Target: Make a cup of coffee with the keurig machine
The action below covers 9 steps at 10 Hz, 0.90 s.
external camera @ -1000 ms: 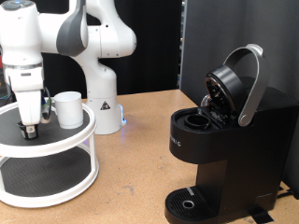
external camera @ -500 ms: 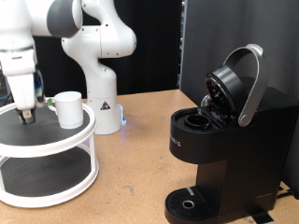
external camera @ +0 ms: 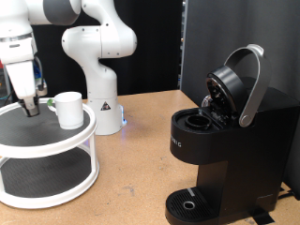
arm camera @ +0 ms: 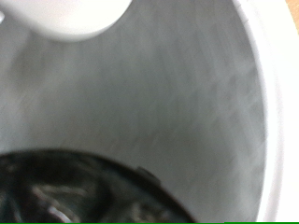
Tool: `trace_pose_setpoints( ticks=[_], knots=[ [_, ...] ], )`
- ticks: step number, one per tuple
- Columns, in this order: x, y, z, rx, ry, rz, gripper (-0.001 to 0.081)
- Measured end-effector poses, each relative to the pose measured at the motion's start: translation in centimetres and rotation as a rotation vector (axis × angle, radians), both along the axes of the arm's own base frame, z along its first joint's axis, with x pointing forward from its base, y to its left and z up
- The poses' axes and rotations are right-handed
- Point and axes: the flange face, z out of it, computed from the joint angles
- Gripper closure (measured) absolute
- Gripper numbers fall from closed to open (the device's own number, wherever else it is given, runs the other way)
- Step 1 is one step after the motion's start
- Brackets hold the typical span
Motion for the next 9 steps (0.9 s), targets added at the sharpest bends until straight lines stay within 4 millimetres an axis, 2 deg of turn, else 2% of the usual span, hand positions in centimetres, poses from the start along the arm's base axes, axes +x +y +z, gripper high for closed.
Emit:
trace_pose_setpoints(
  ticks=[3, 5, 6, 8, 9],
  knots=[
    [2.3, 3.5, 1.0, 0.129, -0.045, -0.083, 0.0336],
    [4.1, 6.1, 2.0, 0.132, -0.057, -0.184, 0.0336],
    [4.5, 6.7, 2.2, 0.118, -0.050, -0.244, 0.0336],
    [4.5, 7.0, 2.0, 0.148, -0.052, -0.227, 0.0336],
    [5.0, 7.9, 2.1, 0.196, -0.058, -0.242, 0.0336]
  ],
)
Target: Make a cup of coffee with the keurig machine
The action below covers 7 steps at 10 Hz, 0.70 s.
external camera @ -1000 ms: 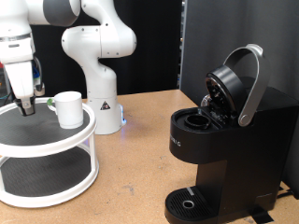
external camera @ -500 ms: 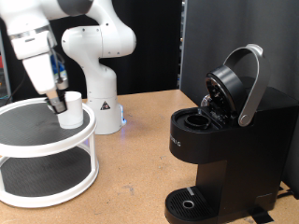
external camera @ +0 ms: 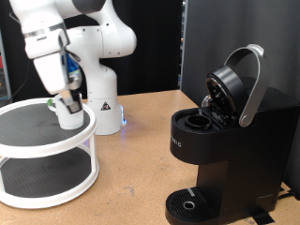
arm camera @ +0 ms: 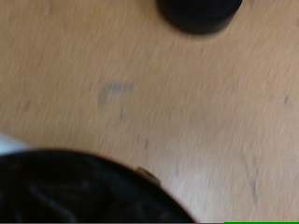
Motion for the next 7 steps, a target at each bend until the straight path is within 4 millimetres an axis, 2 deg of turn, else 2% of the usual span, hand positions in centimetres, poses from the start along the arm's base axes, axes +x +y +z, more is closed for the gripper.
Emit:
trace_pose_setpoints(
  ticks=[2, 5, 7],
  knots=[
    [1.6, 2.6, 0.5, 0.070, -0.015, -0.040, 0.0336],
    [4.0, 6.2, 1.9, 0.065, 0.000, -0.109, 0.0336],
    [4.6, 6.7, 1.8, 0.056, 0.008, -0.132, 0.0336]
  ],
)
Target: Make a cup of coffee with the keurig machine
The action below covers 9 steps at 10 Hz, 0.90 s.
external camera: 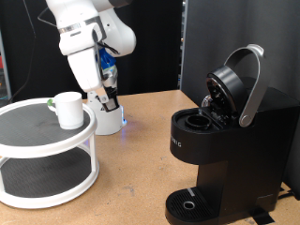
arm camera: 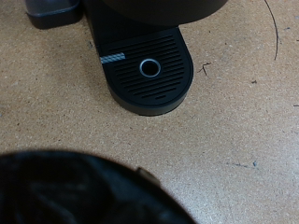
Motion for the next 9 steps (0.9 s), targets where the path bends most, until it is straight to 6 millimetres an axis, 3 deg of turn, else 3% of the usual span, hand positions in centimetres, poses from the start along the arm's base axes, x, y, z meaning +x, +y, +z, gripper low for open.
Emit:
trace_pose_setpoints(
  ticks=[2, 6, 9],
  knots=[
    [0.4, 1.2, 0.2, 0.012, -0.004, 0.081, 0.0336],
    [3.9, 5.2, 2.6, 0.037, -0.075, 0.100, 0.0336],
    [4.4, 5.8, 2.5, 0.037, -0.070, 0.106, 0.0341]
  ],
)
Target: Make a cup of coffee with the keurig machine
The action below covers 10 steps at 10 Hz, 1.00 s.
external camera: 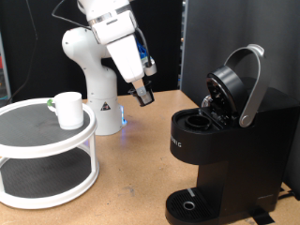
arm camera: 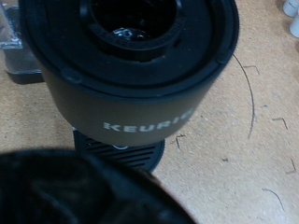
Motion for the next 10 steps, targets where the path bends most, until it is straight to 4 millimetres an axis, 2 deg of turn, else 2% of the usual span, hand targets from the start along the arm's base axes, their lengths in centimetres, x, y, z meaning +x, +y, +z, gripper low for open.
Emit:
trace_pose_setpoints(
  ticks=[3, 6, 10],
  knots=[
    [0.5, 1.8, 0.8, 0.035, -0.014, 0.046, 0.0341],
    [2.1, 4.3, 2.0, 0.057, -0.035, 0.048, 0.0341],
    [4.0, 6.8, 1.9, 0.042, -0.017, 0.060, 0.0341]
  ],
)
